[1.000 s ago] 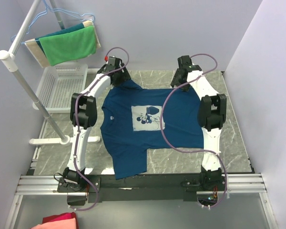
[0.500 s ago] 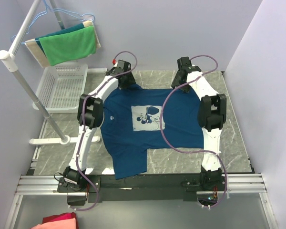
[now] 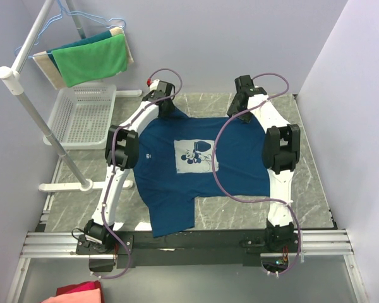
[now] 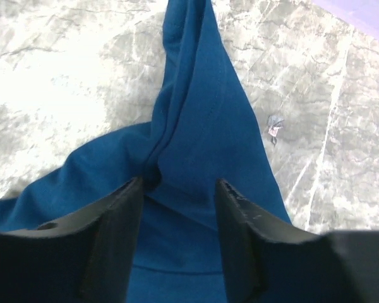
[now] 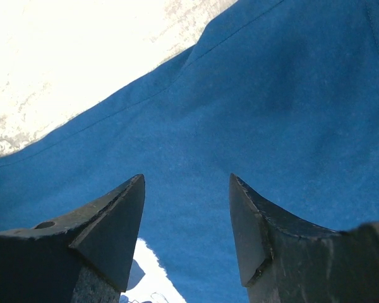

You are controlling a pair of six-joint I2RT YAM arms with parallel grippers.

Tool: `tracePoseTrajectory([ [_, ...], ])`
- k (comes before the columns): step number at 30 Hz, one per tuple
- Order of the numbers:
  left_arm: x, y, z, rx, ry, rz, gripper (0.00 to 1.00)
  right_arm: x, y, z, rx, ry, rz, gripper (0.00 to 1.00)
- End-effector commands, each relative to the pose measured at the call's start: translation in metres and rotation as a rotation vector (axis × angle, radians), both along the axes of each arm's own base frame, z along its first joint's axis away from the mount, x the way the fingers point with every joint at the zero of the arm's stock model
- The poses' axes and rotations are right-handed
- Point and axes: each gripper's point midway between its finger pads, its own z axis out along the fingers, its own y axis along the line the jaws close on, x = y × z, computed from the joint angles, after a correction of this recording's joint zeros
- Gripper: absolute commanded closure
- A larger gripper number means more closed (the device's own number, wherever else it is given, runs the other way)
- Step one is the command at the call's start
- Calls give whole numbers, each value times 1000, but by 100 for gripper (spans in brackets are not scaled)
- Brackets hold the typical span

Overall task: Fold and stack the t-shirts
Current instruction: Flatten the tshirt out

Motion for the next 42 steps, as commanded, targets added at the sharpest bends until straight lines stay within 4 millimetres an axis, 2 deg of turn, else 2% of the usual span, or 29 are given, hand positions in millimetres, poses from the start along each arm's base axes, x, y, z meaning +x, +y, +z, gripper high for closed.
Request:
tracePoseTrajectory([
  [1, 11, -4, 7, 11, -42, -2, 49, 8, -9, 28, -2, -59, -25, 38],
  [6, 11, -6, -3, 17, -31, -9, 55, 9, -11, 33, -5, -69, -25, 38],
  [9, 11, -6, -3, 18, -33, -8, 69, 9, -12, 33, -8, -67, -27, 38],
  [10, 11, -7, -2, 13, -35, -9, 79, 9, -12, 32, -7, -64, -27, 38],
  [13, 15, -13, 11, -3, -71, -24, 93, 7, -11, 27, -4, -51, -26, 39],
  [16, 19, -21, 36, -17, -133, -41, 99, 6, -11, 25, 0, -45, -26, 40],
  [20, 24, -40, 79, -53, -237, -79, 99, 3, -12, 24, -3, -41, -28, 40],
  [24, 25, -59, 99, -76, -301, -108, 99, 2, -12, 25, -3, -39, -28, 41],
  [36, 37, -85, 110, -134, -384, -143, 99, -2, -16, 22, -29, -18, -22, 41],
  [37, 39, -90, 115, -159, -399, -163, 95, -2, -16, 22, -27, -16, -21, 41],
  [38, 40, -90, 114, -167, -401, -166, 86, -2, -15, 21, -23, -15, -17, 41],
  [39, 43, -89, 113, -174, -405, -163, 72, -4, -13, 20, -9, -8, -10, 41],
  [40, 47, -88, 121, -203, -422, -157, 47, -4, -12, 20, -1, -9, -9, 41],
  [41, 50, -86, 121, -222, -427, -149, 36, -7, -12, 16, 6, 1, -9, 41],
  [42, 56, -75, 121, -254, -429, -113, 19, -8, -11, 16, 14, 1, -4, 41],
])
